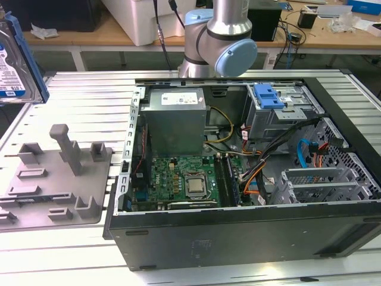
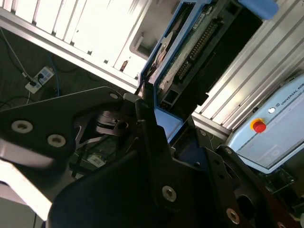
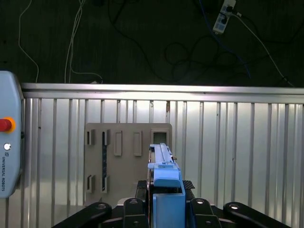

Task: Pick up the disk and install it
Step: 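Pick up the disk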

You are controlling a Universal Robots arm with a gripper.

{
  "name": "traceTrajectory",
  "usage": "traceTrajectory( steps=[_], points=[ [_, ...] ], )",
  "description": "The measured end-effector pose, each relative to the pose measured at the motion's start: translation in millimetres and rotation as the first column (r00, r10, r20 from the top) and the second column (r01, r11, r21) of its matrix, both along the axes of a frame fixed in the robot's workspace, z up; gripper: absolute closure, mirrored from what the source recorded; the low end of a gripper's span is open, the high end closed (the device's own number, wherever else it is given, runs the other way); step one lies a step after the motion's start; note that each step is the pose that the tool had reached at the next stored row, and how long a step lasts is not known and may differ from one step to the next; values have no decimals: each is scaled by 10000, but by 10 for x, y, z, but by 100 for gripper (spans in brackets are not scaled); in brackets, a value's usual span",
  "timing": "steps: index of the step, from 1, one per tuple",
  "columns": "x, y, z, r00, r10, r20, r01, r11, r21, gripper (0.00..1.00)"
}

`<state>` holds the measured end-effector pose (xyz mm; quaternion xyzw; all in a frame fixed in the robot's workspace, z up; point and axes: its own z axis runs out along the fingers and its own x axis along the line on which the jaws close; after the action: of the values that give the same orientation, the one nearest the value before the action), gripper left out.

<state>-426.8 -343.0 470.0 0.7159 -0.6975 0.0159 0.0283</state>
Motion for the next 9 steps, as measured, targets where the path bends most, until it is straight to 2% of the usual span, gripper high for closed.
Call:
traceTrajectory(
  steps=[9],
  points=[
    [49,-10,57,10000,0,0,0,10000,-13,63]
  ],
)
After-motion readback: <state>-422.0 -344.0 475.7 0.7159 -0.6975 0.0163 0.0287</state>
